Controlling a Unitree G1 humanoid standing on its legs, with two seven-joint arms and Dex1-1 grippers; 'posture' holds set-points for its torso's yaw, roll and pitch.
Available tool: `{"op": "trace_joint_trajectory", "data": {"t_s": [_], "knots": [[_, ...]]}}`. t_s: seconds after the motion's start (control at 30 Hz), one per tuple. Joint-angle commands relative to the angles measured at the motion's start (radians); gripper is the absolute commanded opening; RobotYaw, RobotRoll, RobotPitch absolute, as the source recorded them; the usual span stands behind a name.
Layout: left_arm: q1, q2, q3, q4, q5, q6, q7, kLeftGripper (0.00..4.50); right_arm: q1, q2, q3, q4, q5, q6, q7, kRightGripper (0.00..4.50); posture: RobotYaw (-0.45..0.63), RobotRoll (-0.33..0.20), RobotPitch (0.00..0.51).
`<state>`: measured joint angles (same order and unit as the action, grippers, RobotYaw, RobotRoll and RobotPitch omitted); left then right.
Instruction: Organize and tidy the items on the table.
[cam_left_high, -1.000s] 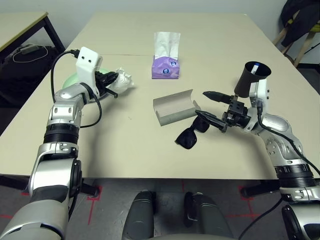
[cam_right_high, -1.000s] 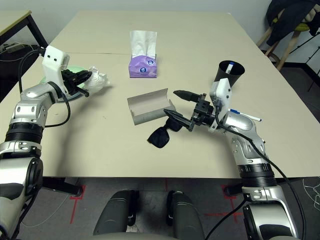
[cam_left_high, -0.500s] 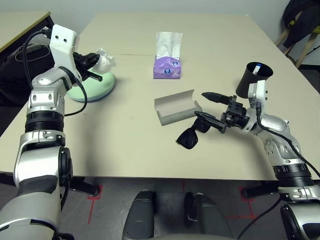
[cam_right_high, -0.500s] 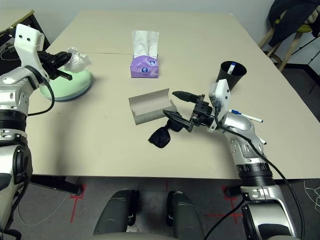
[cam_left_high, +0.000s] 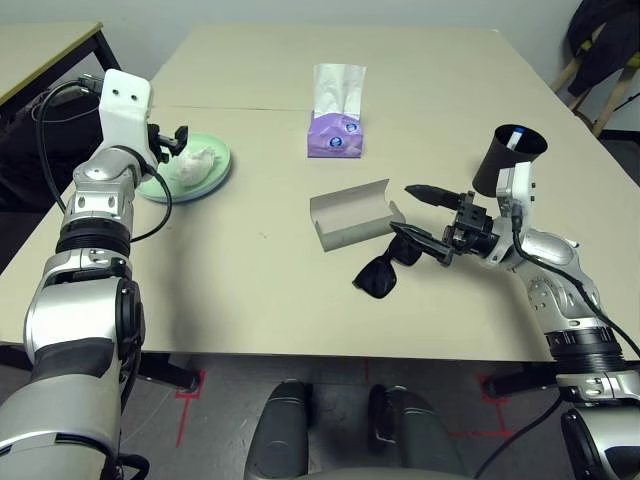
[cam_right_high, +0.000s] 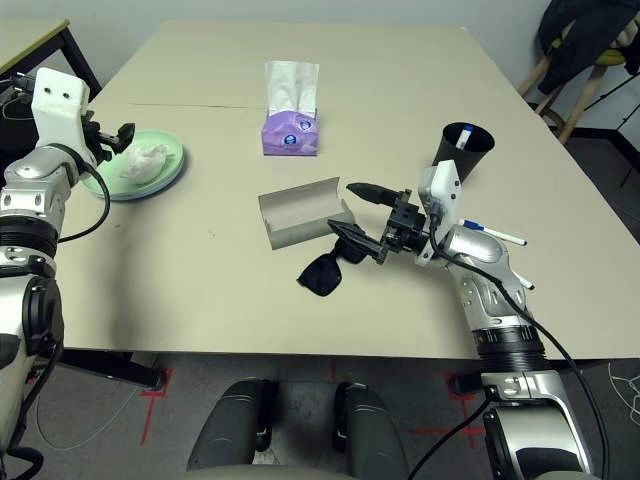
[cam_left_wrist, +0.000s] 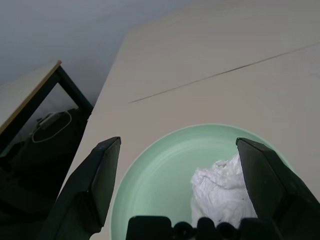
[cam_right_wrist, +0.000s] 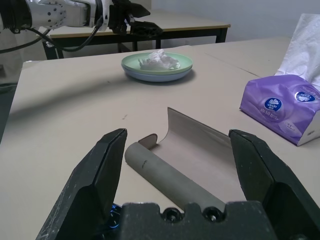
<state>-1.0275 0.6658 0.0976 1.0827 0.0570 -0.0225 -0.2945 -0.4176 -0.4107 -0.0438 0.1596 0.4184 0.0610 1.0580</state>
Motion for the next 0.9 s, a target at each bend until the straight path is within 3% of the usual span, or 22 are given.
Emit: {"op": "trace_joint_trajectory", "data": {"t_s": [0.03, 0.2, 0.33, 0.7, 0.9], "knots": [[0.023, -0.022, 0.003, -0.006, -0.014, -0.021, -0.032, 4.47, -0.002, 0.001, -0.003, -0.006, 0.007, 0.002, -0.009, 4.50, 0.10, 0.000, 0.095], [0.106, -0.079, 0.069, -0.218, -0.229, -0.096, -0.427, 4.47, 0.003, 0.001, -0.006, -0.018, 0.010, 0.005, -0.022, 4.50, 0.10, 0.000, 0.102], [0.195, -0.074, 0.060, -0.367, -0.316, -0.009, -0.627, 4.47, -0.003, -0.005, -0.014, -0.021, 0.010, 0.015, -0.039, 4.50, 0.10, 0.000, 0.117], [0.464, -0.029, 0.007, -0.729, -0.428, 0.103, -0.935, 4.47, -0.062, -0.095, 0.027, -0.023, -0.015, 0.067, 0.024, 4.50, 0.13, 0.000, 0.182], [0.555, -0.021, -0.015, -0.824, -0.459, 0.137, -0.997, 4.47, -0.121, -0.168, 0.094, -0.014, -0.080, 0.081, 0.090, 4.50, 0.15, 0.000, 0.190]]}}
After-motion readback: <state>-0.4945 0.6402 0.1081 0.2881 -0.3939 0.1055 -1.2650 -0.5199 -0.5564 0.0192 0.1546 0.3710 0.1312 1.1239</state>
